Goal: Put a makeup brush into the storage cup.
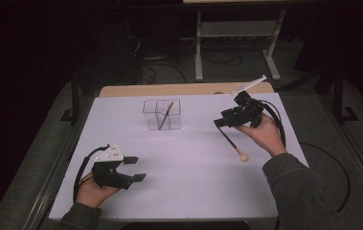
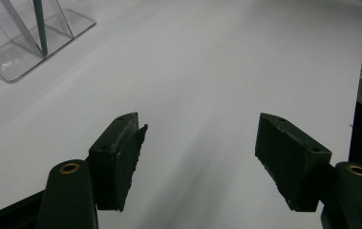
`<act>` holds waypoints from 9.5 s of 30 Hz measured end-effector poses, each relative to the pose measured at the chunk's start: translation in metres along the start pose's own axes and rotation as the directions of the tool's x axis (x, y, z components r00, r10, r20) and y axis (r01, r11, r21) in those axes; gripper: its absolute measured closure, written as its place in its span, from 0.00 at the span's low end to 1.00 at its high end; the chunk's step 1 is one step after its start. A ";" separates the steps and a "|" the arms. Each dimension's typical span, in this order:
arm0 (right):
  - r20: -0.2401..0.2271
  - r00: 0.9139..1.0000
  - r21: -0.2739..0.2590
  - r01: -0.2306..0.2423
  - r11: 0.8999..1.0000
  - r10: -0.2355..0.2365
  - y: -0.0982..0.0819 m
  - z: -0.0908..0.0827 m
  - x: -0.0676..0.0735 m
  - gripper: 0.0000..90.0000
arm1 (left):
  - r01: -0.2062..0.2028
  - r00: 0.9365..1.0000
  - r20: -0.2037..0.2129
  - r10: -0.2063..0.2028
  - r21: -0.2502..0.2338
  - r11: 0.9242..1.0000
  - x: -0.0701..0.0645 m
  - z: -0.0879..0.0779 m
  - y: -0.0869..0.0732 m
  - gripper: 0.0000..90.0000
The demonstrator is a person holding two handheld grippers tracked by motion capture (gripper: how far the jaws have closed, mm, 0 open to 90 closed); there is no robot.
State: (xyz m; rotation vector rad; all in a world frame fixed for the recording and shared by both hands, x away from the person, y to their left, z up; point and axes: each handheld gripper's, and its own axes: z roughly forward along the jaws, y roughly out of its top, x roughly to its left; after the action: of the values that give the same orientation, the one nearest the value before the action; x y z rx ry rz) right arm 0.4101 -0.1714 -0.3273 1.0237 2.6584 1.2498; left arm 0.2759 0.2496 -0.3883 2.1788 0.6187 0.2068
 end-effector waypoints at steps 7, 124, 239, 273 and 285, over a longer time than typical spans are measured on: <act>0.005 1.000 0.000 -0.008 1.000 0.008 -0.008 -0.004 -0.002 0.44 | 0.004 1.000 0.003 -0.004 0.001 1.000 0.000 0.001 0.000 0.35; 0.173 0.982 0.238 -0.121 0.964 0.081 -0.096 0.035 -0.029 0.79 | 0.022 0.999 -0.033 -0.023 -0.026 0.999 0.004 -0.006 -0.004 0.34; 0.131 0.984 0.388 0.059 0.920 -0.118 -0.069 0.046 -0.003 0.93 | 0.028 1.000 0.005 -0.027 -0.058 0.998 0.004 -0.007 0.000 0.33; -0.040 0.938 0.321 0.339 0.884 -0.346 -0.033 0.016 0.068 0.93 | -0.067 0.996 0.051 0.069 -0.040 0.997 -0.013 -0.002 0.039 0.31; -0.089 0.913 0.303 0.405 0.863 -0.398 -0.025 0.012 0.090 0.93 | -0.112 0.991 0.067 0.113 -0.028 0.993 -0.020 0.000 0.060 0.28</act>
State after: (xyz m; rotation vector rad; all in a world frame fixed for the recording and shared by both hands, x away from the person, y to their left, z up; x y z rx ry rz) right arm 0.3296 -0.1230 -0.3311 0.4220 2.9399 0.7744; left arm 0.2806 0.2083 -0.3414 2.1891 0.4534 0.1977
